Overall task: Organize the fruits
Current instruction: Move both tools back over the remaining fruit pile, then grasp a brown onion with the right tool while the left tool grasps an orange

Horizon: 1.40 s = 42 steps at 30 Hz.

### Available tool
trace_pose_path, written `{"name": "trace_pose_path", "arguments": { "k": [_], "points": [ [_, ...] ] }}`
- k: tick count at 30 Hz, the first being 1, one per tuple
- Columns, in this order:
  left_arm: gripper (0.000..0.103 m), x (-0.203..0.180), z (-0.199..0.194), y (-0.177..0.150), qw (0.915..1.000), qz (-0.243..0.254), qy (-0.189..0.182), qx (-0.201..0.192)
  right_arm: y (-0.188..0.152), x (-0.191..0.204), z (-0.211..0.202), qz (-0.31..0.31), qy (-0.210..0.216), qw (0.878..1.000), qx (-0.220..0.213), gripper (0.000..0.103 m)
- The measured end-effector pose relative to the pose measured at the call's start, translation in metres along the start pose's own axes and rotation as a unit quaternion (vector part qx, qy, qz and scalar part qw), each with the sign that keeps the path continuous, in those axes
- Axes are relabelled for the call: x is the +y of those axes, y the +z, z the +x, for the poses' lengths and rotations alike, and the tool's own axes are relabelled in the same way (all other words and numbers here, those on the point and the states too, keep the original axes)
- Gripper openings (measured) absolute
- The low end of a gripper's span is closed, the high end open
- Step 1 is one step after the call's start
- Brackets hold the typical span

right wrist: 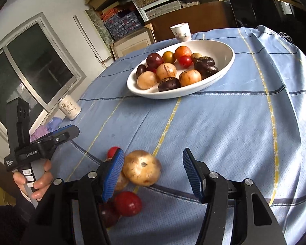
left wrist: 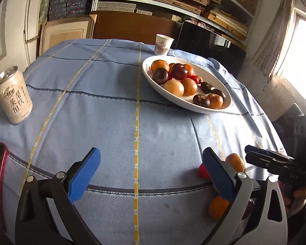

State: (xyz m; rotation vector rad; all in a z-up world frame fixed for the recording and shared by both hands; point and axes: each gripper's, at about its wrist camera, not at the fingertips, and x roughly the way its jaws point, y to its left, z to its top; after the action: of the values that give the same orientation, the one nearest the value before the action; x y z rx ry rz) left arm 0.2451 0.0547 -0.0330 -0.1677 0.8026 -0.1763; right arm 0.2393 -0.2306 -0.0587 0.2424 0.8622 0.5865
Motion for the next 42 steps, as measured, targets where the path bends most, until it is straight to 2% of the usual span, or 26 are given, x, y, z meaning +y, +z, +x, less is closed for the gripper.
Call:
{"name": "trace_pose_path", "arguments": {
  "k": [7, 13, 19, 21, 24, 28, 30, 32, 35, 36, 37, 40, 42],
  "points": [
    [0.098, -0.003, 0.002, -0.004, 0.9999, 0.005, -0.005, 0.01, -0.005, 0.005, 0.009, -0.007, 0.006, 1.0, 0.019, 0.06],
    [0.098, -0.006, 0.002, -0.004, 0.9998, 0.01, -0.01, 0.013, -0.006, 0.006, 0.015, -0.008, 0.007, 1.0, 0.029, 0.055],
    [0.098, -0.011, -0.002, -0.005, 0.9997, 0.02, -0.015, 0.008, -0.007, 0.005, 0.02, -0.002, 0.015, 0.999, 0.036, 0.054],
    [0.098, -0.013, -0.002, -0.005, 0.9996, 0.022, -0.017, 0.007, -0.006, 0.002, 0.022, 0.009, 0.025, 0.999, 0.039, 0.052],
    [0.098, -0.015, -0.002, -0.006, 0.9994, 0.026, -0.018, 0.01, -0.006, -0.001, 0.024, 0.022, 0.047, 0.998, 0.044, 0.044],
    [0.098, -0.017, -0.003, -0.007, 0.9991, 0.031, -0.024, 0.014, -0.005, -0.001, 0.022, 0.022, 0.045, 0.998, 0.041, 0.043],
    [0.098, -0.019, -0.001, -0.009, 0.9967, 0.04, -0.063, 0.033, -0.004, -0.003, 0.019, 0.023, 0.031, 0.999, 0.029, 0.043],
    [0.098, -0.024, 0.003, -0.012, 0.9885, 0.05, -0.126, 0.068, -0.003, -0.008, 0.016, 0.032, 0.025, 0.999, 0.024, 0.043],
    [0.098, -0.035, 0.004, -0.018, 0.9792, 0.071, -0.168, 0.089, -0.002, -0.015, 0.016, 0.048, 0.021, 0.998, 0.024, 0.043],
    [0.094, -0.04, 0.003, -0.021, 0.9765, 0.081, -0.177, 0.093, -0.002, -0.016, 0.015, 0.051, 0.019, 0.998, 0.024, 0.043],
    [0.084, -0.044, 0.002, -0.024, 0.9741, 0.091, -0.183, 0.096, -0.002, -0.016, 0.015, 0.051, 0.018, 0.998, 0.024, 0.043],
    [0.067, -0.053, 0.003, -0.031, 0.9669, 0.113, -0.2, 0.112, -0.003, -0.014, 0.016, 0.04, 0.011, 0.999, 0.023, 0.043],
    [0.062, -0.057, 0.005, -0.035, 0.9647, 0.123, -0.2, 0.12, -0.004, -0.012, 0.016, 0.036, 0.008, 0.999, 0.022, 0.043]
  ]
}}
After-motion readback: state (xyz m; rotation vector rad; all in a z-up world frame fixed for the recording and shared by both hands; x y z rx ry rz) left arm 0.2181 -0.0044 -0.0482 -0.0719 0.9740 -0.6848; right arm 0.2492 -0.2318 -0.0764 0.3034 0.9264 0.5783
